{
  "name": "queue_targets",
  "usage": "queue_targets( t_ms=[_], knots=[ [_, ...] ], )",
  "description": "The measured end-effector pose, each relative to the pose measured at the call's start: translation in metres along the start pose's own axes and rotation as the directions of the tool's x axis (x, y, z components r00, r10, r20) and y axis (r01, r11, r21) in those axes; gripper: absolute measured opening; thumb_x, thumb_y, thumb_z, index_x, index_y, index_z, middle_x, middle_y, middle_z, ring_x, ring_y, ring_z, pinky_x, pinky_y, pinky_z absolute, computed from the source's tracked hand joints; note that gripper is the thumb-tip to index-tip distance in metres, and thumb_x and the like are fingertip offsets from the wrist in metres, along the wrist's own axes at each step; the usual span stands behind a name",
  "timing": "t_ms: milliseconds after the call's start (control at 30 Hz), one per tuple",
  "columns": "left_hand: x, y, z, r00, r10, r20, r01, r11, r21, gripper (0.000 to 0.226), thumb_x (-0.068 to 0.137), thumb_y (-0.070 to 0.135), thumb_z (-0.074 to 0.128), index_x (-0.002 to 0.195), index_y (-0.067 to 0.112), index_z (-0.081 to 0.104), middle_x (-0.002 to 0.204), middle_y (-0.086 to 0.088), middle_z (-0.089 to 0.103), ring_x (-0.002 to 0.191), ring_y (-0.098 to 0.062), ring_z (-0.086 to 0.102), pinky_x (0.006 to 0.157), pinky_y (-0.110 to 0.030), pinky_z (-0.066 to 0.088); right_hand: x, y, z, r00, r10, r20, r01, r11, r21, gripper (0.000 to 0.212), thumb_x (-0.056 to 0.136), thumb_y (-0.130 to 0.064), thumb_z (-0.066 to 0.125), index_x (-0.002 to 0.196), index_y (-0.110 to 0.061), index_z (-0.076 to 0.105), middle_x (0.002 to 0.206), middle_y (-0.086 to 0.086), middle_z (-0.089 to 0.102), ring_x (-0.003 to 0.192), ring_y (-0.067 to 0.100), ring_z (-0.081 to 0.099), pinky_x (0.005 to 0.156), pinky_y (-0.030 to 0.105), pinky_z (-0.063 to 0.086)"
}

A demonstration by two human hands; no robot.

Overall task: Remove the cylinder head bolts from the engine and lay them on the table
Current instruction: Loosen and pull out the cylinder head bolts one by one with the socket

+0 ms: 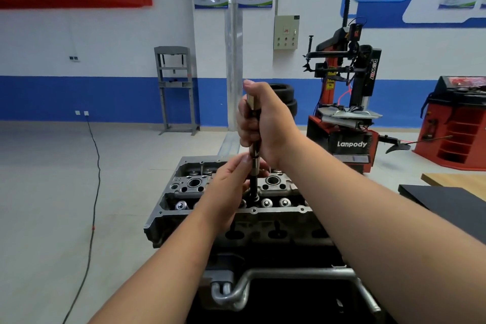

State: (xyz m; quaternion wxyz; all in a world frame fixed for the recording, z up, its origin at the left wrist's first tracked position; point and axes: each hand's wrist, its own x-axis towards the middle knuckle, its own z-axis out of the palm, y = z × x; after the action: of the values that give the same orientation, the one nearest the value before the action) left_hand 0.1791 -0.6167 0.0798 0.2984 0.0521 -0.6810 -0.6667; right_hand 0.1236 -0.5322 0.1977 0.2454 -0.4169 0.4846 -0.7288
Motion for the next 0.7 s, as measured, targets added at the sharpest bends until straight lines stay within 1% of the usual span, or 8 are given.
queue_targets(
  t_ms=[67,200,300,367,433,500,567,700],
  knots=[
    [0.001,0.0,0.002,1.0,0.0,0.004,0.0,1.0,0.028,0.033,0.096,0.053,0.047,0.098,0.041,0.078,0.105,0.005,0.078,0.111,-0.016,0.07,0.104,-0.046,0.045,0.0,0.0,-0.002,1.0,0.007,0.012,-0.007,1.0,0.002,0.042,0.09,-0.042,0.051,0.055,-0.02,0.046,0.051,-0.002,0.028,0.047,0.014,0.02,0.047,0.026,0.02],
    [0.0,0.0,0.002,1.0,0.018,-0.016,-0.018,1.0,0.005,0.031,0.095,0.053,0.052,0.09,0.038,0.078,0.094,0.005,0.076,0.095,-0.012,0.069,0.093,-0.041,0.044,-0.004,0.001,0.001,1.0,0.007,-0.012,-0.007,1.0,-0.016,0.042,0.096,-0.039,0.05,0.059,-0.018,0.047,0.052,-0.002,0.032,0.047,0.014,0.024,0.049,0.028,0.022],
    [-0.001,-0.001,0.003,0.998,0.04,-0.051,-0.041,0.999,-0.016,0.029,0.092,0.054,0.06,0.096,0.03,0.077,0.096,0.001,0.076,0.096,-0.018,0.068,0.093,-0.046,0.046,-0.007,-0.006,0.011,0.988,-0.055,-0.141,0.045,0.996,-0.073,0.029,0.097,-0.027,0.051,0.07,-0.015,0.053,0.056,-0.001,0.045,0.05,0.014,0.037,0.05,0.027,0.032],
    [0.0,-0.001,0.006,0.992,0.063,-0.106,-0.066,0.998,-0.021,0.038,0.083,0.058,0.072,0.099,0.024,0.071,0.087,0.006,0.075,0.081,-0.007,0.067,0.082,-0.038,0.049,-0.007,-0.01,0.018,0.957,-0.15,-0.247,0.096,0.971,-0.218,0.021,0.095,-0.018,0.048,0.077,-0.013,0.057,0.063,0.002,0.051,0.058,0.014,0.044,0.051,0.026,0.038],
    [0.001,-0.001,0.007,0.987,0.093,-0.134,-0.095,0.995,-0.006,0.051,0.069,0.064,0.08,0.097,0.022,0.066,0.072,0.014,0.068,0.064,0.0,0.059,0.07,-0.027,0.045,-0.006,-0.01,0.022,0.945,-0.163,-0.283,0.099,0.968,-0.229,0.02,0.093,-0.015,0.045,0.076,-0.014,0.055,0.069,0.006,0.047,0.06,0.016,0.04,0.052,0.03,0.035],
    [0.001,-0.001,0.006,0.991,0.075,-0.112,-0.076,0.997,-0.001,0.05,0.067,0.068,0.078,0.096,0.028,0.07,0.076,0.014,0.07,0.071,-0.002,0.063,0.075,-0.029,0.046,-0.005,-0.006,0.019,0.96,-0.159,-0.23,0.116,0.975,-0.188,0.028,0.094,-0.019,0.045,0.066,-0.016,0.049,0.061,0.005,0.041,0.053,0.015,0.034,0.052,0.032,0.03],
    [-0.001,0.0,0.004,0.998,0.044,-0.046,-0.045,0.999,-0.018,0.04,0.076,0.072,0.065,0.093,0.038,0.076,0.092,0.008,0.075,0.092,-0.01,0.069,0.09,-0.039,0.048,-0.003,-0.005,0.011,0.991,-0.087,-0.101,0.077,0.992,-0.097,0.037,0.096,-0.025,0.045,0.059,-0.019,0.045,0.049,-0.002,0.036,0.046,0.014,0.028,0.05,0.03,0.025],
    [-0.003,0.003,0.002,1.0,-0.002,0.021,0.002,1.0,0.017,0.039,0.088,0.067,0.053,0.096,0.038,0.079,0.107,0.006,0.077,0.113,-0.015,0.068,0.108,-0.048,0.042,0.004,-0.01,-0.002,0.999,0.007,0.044,-0.005,0.999,-0.049,0.038,0.09,-0.032,0.046,0.054,-0.022,0.044,0.048,-0.005,0.029,0.045,0.015,0.021,0.05,0.029,0.022]
  ],
)
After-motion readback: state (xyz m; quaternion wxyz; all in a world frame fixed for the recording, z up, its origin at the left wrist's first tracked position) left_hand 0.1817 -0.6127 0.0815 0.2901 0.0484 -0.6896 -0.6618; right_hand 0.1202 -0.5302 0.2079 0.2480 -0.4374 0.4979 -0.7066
